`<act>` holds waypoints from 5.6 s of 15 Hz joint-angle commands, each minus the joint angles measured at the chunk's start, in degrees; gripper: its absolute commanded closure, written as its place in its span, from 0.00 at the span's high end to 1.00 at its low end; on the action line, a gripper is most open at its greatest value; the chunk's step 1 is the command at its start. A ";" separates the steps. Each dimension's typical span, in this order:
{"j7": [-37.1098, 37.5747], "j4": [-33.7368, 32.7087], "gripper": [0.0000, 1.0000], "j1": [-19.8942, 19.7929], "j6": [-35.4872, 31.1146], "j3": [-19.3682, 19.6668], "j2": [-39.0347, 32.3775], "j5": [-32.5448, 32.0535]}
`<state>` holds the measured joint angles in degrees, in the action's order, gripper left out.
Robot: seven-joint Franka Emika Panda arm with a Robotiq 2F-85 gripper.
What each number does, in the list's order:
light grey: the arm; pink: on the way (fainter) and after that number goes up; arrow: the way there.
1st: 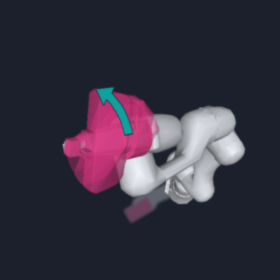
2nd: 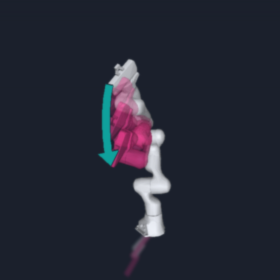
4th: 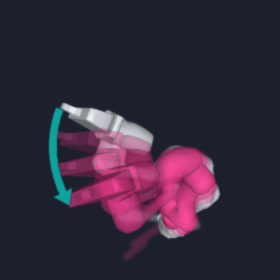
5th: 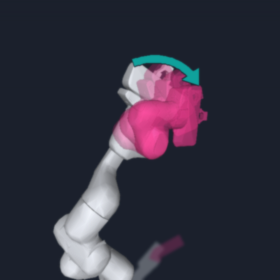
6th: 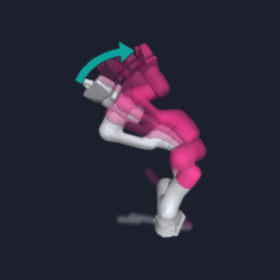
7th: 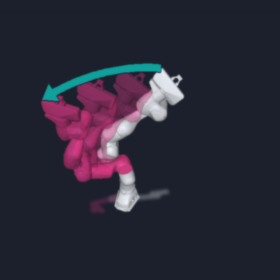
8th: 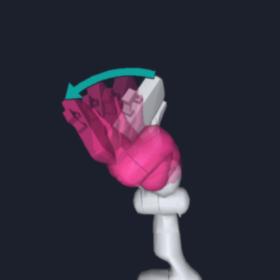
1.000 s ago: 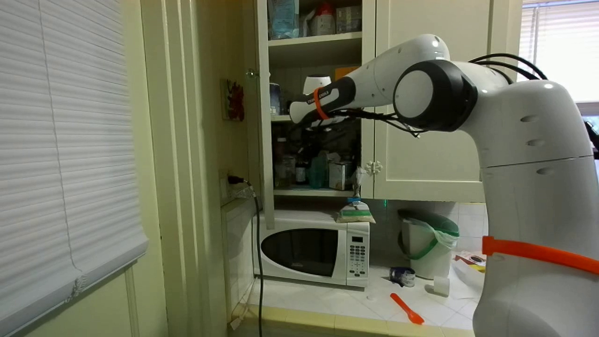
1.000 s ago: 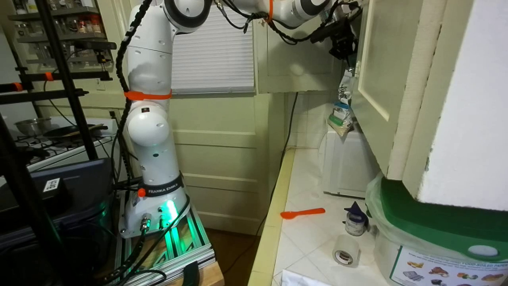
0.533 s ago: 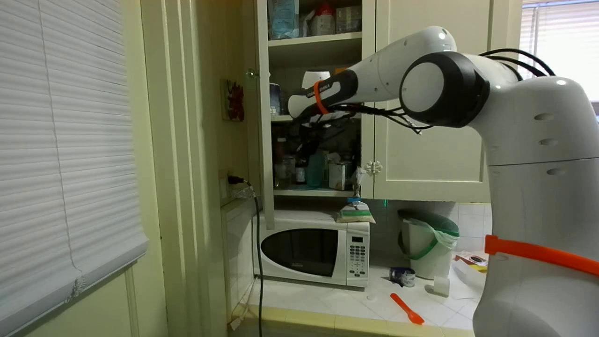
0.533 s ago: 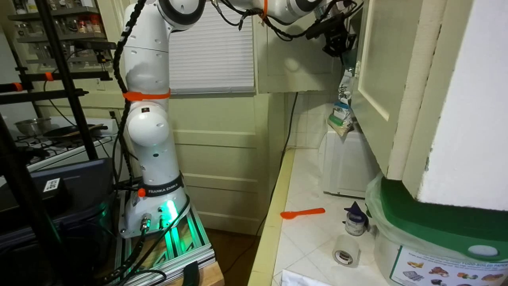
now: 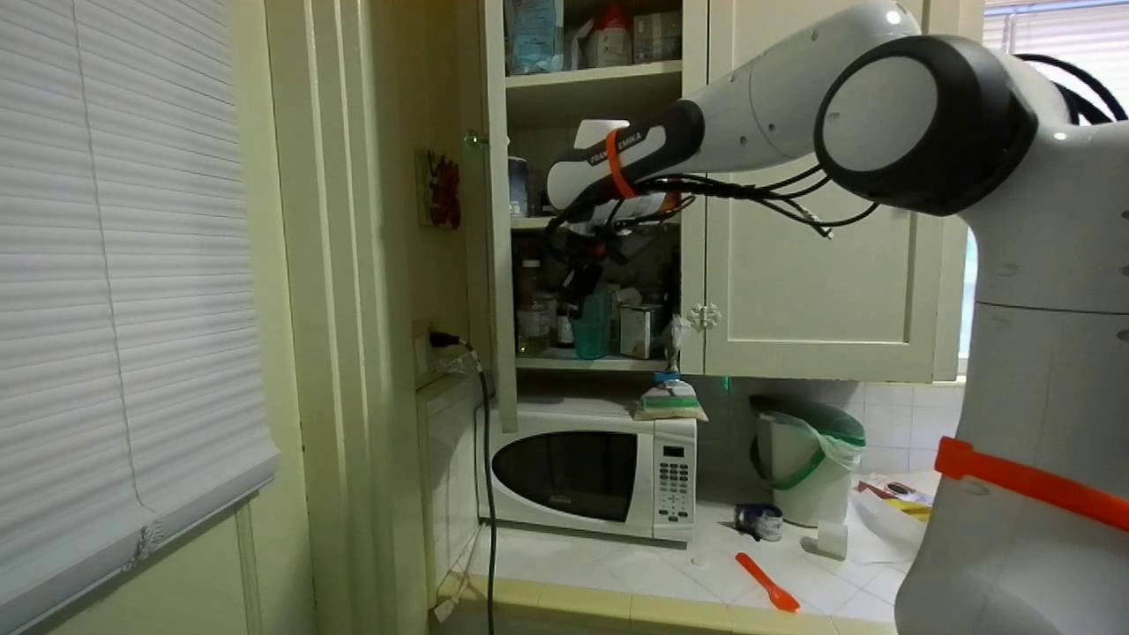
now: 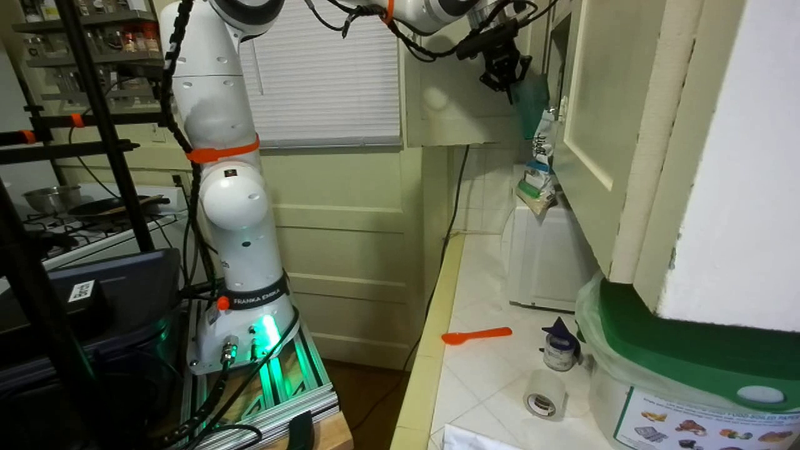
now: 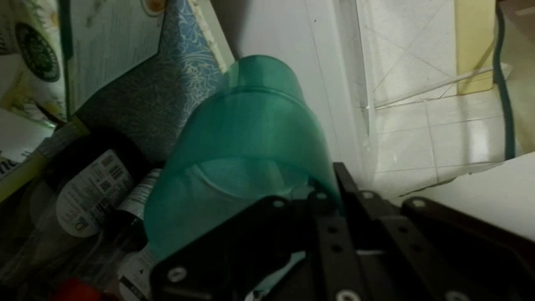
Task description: Remove the cup from the cupboard
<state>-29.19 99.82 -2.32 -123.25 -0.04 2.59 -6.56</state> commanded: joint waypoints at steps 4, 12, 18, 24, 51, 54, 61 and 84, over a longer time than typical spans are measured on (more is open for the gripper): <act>-5.65 14.86 0.02 2.54 -1.32 1.18 10.74 4.74; -9.25 25.83 0.02 5.09 -2.87 2.26 15.22 5.83; -7.70 25.29 0.06 5.36 -2.70 2.00 13.13 4.64; -8.90 24.33 0.02 5.66 -1.16 2.26 11.84 5.34; -29.04 34.83 0.02 5.10 -21.13 2.52 0.83 17.69; -33.56 34.86 0.02 4.34 -22.44 2.68 -0.93 21.47; -33.37 34.06 0.06 3.10 -23.17 1.67 -3.28 22.50; -4.00 34.49 0.02 2.90 -32.78 -1.78 -9.27 26.47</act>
<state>-37.94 133.92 1.48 -154.52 -0.94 -5.22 20.69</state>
